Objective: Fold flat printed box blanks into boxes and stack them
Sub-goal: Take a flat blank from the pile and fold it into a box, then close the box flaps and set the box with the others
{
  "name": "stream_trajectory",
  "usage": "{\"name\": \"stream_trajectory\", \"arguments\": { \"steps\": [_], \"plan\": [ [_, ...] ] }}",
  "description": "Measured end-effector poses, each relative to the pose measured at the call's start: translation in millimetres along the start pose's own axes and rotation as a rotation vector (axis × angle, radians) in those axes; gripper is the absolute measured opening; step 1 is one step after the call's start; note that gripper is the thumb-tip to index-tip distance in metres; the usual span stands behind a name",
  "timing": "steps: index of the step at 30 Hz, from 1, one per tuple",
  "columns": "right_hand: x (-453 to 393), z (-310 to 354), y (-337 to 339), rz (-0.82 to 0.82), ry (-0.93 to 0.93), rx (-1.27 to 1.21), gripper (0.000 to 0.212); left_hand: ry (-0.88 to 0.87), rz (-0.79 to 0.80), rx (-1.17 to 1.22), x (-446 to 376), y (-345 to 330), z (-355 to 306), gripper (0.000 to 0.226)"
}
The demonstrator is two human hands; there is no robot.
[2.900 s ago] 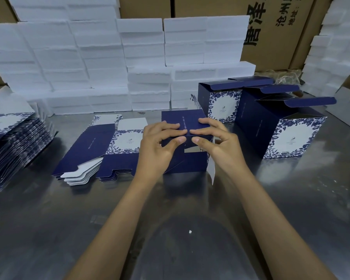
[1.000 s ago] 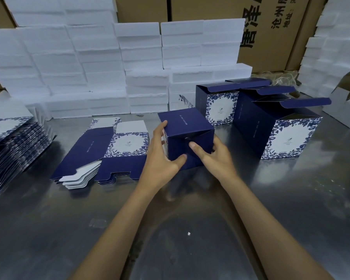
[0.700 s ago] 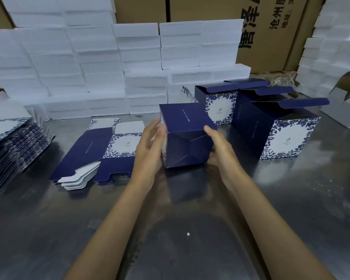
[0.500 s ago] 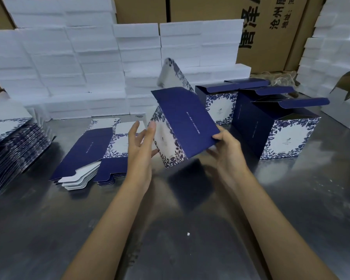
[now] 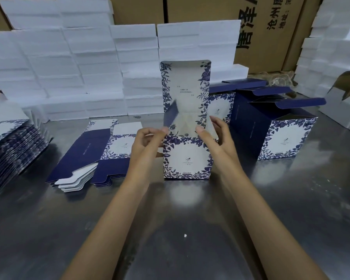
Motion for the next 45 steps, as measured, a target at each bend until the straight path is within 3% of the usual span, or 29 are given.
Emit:
{"name": "stream_trajectory", "arguments": {
  "steps": [5, 14, 19, 25, 29, 31, 34, 37, 41, 45],
  "plan": [
    [3, 8, -7, 0.041, 0.056, 0.049, 0.064, 0.008, 0.093, -0.243, 5, -5, -12, 0.019],
    [5, 8, -7, 0.038, 0.003, 0.042, 0.064, -0.103, 0.256, -0.838, -13, -21, -41, 0.037],
    [6, 9, -5, 0.035, 0.0, 0.017, 0.057, 0.035, 0.336, -0.931, -31, -22, -47, 0.04],
    [5, 11, -3, 0.047, -0.008, 0.016, 0.058, -0.03, 0.246, -0.837, -30, -32, -37, 0.034],
    [4, 9, -2, 0.086, -0.028, 0.012, 0.057, 0.137, 0.294, -0.971, -43, -25, -42, 0.037],
    [3, 9, -2, 0.097, -0.05, 0.01, 0.055, 0.108, 0.24, -1.033, -49, -23, -49, 0.037],
    [1, 9, -1, 0.103, -0.058, 0.008, 0.054, -0.004, 0.168, -0.932, -51, -24, -48, 0.036],
    [2, 9, -3, 0.134, -0.058, 0.031, 0.054, -0.008, 0.13, -0.759, -43, -19, -40, 0.037],
    [0, 5, -5, 0.279, -0.153, -0.021, 0.057, -0.107, -0.079, -0.577, -27, -7, -37, 0.027],
    [-4, 3, -1, 0.285, -0.184, 0.006, 0.049, -0.027, -0.119, -0.264, -16, -11, -25, 0.015]
  ]
}}
Point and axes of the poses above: each hand's wrist, its own x-axis away from the middle knuckle, its own y-axis out of the back of the hand, z = x × y, the point moved 8 cm from there along -x, towards the middle knuckle, and after that the axes turned 4 degrees about -z, right-handed, at the moved point
